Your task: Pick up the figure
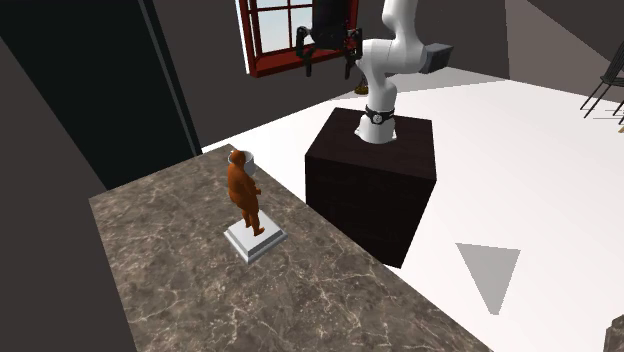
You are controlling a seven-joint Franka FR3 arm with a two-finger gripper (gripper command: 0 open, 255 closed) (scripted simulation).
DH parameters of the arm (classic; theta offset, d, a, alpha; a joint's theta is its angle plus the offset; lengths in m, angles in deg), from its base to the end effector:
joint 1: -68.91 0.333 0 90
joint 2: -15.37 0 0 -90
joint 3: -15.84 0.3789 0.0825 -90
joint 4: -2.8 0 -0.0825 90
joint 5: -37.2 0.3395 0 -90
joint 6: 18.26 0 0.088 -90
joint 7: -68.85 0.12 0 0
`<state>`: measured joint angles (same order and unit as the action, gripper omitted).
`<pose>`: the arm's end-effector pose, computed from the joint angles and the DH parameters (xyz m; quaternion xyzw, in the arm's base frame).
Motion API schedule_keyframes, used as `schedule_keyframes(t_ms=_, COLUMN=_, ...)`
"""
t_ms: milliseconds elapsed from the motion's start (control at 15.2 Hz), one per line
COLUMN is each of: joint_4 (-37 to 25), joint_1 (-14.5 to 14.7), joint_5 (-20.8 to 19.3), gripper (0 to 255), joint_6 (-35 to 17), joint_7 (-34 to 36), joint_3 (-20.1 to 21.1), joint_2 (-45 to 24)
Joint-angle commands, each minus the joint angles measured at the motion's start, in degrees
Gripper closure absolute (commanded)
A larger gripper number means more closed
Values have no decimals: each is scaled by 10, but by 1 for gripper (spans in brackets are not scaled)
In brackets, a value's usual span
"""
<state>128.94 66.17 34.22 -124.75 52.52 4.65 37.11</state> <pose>0.3644 -0.1091 0.5909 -0.9992 -0.0342 -0.0175 0.0067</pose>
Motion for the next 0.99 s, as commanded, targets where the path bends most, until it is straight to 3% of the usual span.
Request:
schedule_keyframes(t_ms=0, joint_4=-27, joint_1=-2, joint_5=4, gripper=0, joint_6=-16, joint_7=-19, joint_3=-15, joint_2=-48)
schedule_keyframes(t_ms=528, joint_4=-151, joint_1=-20, joint_5=44, gripper=0, joint_6=-44, joint_7=-99, joint_3=-61, joint_2=-224)
schedule_keyframes(t_ms=924, joint_4=-280, joint_1=-51, joint_5=89, gripper=0, joint_6=-35, joint_7=-155, joint_3=-75, joint_2=-367)
